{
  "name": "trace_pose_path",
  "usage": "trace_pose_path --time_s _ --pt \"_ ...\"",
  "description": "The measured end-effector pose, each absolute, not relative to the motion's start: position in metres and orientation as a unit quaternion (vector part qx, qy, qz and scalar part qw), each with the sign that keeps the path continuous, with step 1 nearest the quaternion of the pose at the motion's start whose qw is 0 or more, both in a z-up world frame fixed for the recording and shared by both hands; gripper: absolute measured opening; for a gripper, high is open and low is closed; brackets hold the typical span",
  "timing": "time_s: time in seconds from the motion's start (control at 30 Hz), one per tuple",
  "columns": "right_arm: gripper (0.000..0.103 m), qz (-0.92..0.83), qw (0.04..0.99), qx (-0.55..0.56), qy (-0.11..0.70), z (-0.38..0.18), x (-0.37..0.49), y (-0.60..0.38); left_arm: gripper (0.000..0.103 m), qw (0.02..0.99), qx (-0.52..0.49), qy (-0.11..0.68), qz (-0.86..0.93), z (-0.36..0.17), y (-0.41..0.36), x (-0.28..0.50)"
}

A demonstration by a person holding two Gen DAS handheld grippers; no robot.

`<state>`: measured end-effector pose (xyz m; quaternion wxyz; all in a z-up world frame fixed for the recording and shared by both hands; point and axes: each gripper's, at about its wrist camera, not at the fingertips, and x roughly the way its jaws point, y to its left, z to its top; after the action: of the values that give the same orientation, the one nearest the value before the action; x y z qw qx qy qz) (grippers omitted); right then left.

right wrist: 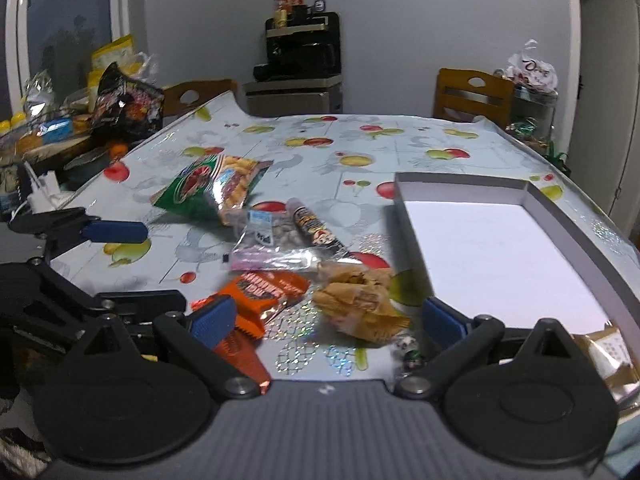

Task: Organize snacks
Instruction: 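Move both open tools back over the snack pile, then grasp the orange candy packet with the left tool while the right tool grasps the orange chocolate bar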

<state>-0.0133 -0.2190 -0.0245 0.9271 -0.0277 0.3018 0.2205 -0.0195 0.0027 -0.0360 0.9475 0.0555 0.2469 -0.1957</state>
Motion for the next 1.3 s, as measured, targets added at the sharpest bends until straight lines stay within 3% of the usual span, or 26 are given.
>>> trace_pose_path --time_s 0.47,0.67,0.93,1.1,1.3 --pt "0.1 0.313 0.899 -0.105 0.287 -0.037 -0.032 -0.192 0.103 0.942 0.05 0.265 -0.199 -0.034 0.003 -0.009" --pt "0.1 0.333 0.889 -0.081 0.303 -0.047 -0.031 -0.192 0.103 0.926 0.009 0.32 -0.199 -0.047 -0.016 0.009" --pt "0.1 0.347 0.886 -0.064 0.301 -0.055 -0.026 -0.194 0.103 0.929 0.009 0.327 -0.171 -0.057 -0.036 0.022" --pt "0.099 0.345 0.885 -0.074 0.304 -0.059 -0.024 -0.192 0.093 0.927 0.007 0.336 -0.164 -0.059 -0.042 0.028" --pt "0.087 0.352 0.881 -0.082 0.305 -0.062 -0.023 -0.188 0.081 0.929 0.021 0.333 -0.16 -0.058 -0.047 0.028"
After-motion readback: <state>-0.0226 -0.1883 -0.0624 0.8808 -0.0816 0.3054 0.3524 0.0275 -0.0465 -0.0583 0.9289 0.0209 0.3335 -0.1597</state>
